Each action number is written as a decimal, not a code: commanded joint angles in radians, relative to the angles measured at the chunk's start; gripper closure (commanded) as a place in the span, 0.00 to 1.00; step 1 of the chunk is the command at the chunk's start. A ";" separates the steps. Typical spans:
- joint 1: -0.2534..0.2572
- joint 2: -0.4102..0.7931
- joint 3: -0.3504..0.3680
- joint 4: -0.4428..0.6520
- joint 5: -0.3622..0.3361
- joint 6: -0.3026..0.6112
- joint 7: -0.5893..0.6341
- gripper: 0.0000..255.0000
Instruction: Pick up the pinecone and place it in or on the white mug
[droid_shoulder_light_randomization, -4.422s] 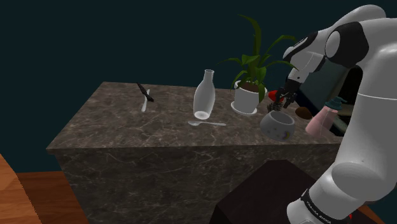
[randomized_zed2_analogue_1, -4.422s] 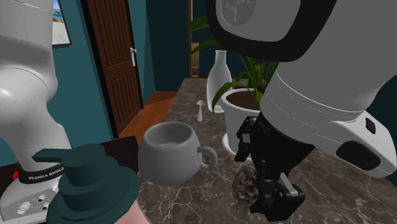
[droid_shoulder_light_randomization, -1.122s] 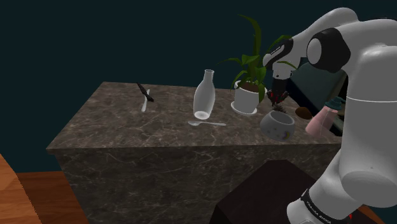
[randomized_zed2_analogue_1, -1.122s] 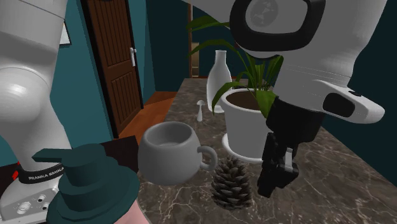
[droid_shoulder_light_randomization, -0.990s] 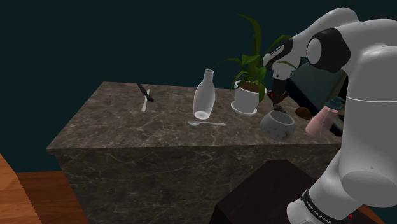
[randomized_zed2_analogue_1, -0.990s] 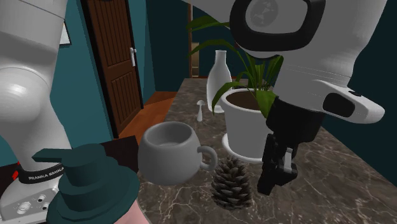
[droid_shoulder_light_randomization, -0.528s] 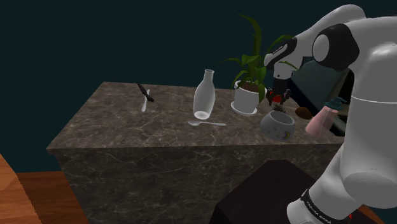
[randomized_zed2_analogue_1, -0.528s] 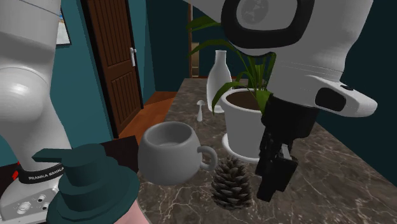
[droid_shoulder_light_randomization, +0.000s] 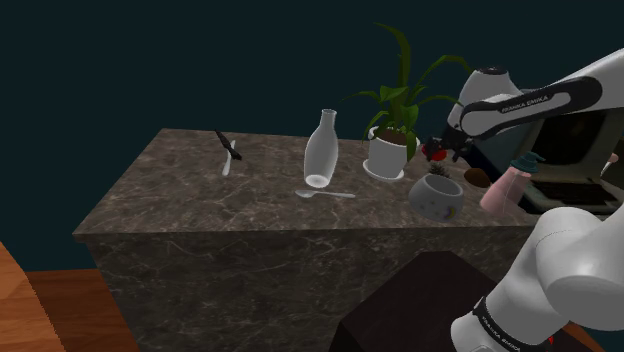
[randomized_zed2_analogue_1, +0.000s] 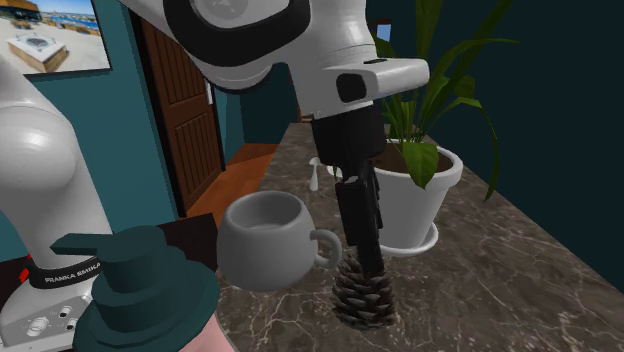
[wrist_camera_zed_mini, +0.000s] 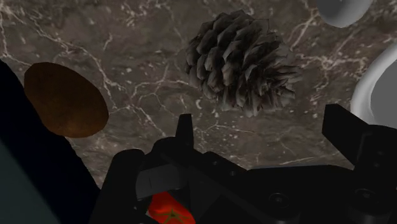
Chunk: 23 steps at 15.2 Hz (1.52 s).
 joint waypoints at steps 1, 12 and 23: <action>-0.004 0.013 -0.008 -0.017 -0.020 0.046 0.011 0.00; 0.032 0.094 -0.072 -0.022 0.011 0.135 -0.010 0.00; 0.032 0.094 -0.072 -0.022 0.011 0.135 -0.010 1.00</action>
